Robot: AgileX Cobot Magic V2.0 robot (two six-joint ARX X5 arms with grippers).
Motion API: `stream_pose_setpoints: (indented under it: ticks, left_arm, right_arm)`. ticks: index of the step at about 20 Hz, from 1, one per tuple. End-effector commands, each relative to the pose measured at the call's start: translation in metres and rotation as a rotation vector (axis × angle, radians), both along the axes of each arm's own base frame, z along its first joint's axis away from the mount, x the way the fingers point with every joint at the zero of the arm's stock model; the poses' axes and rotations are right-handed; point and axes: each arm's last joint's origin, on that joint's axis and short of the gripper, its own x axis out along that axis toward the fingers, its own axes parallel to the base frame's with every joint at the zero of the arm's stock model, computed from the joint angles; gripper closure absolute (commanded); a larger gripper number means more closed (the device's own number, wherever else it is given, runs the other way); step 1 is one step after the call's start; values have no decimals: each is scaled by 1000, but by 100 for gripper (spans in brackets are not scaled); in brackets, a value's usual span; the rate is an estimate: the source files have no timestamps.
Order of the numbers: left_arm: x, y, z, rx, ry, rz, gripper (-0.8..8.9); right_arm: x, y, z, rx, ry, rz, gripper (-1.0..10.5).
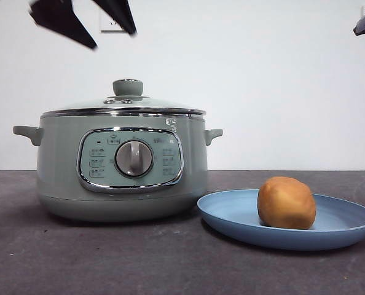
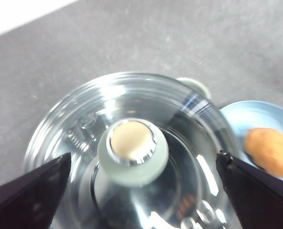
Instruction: Take the potato out from the steamer,put the potato on the plate,close the lid
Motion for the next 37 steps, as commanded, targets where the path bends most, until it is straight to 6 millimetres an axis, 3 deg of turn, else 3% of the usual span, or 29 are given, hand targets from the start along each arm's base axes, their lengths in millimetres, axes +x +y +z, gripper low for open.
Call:
stream_pose_setpoints:
  ticks: [1,5,7,8,9,10,11,32,34,37]
  left_arm:
    - [-27,10,12,-3,17,-5,281]
    - [-78,32,28,7,80,-25,305]
    - [-97,40,31,21,113,-25,521]
    - [-103,43,31,27,127,-25,648]
    - [-109,46,31,34,145,-25,795]
    - [-113,48,31,39,157,-25,821]
    - [-115,48,30,44,170,-25,822]
    - [-115,48,29,50,177,-23,817]
    - [-115,50,33,50,128,-16,817]
    - [-114,65,54,-17,-170,28,817]
  right_arm:
    - [-2,0,-1,0,27,3,411]
    - [-8,0,-8,9,137,102,415]
    - [-11,0,-12,8,191,132,428]
    - [-12,-1,-14,3,217,127,505]
    - [-13,-1,-16,-7,247,124,666]
    - [-15,-2,-18,-17,271,123,841]
    - [-16,-3,-19,-26,287,122,976]
    - [-16,-3,-20,-33,294,114,947]
    - [-16,-3,-20,-33,294,114,947]
    - [-16,-3,-20,-33,293,114,947]
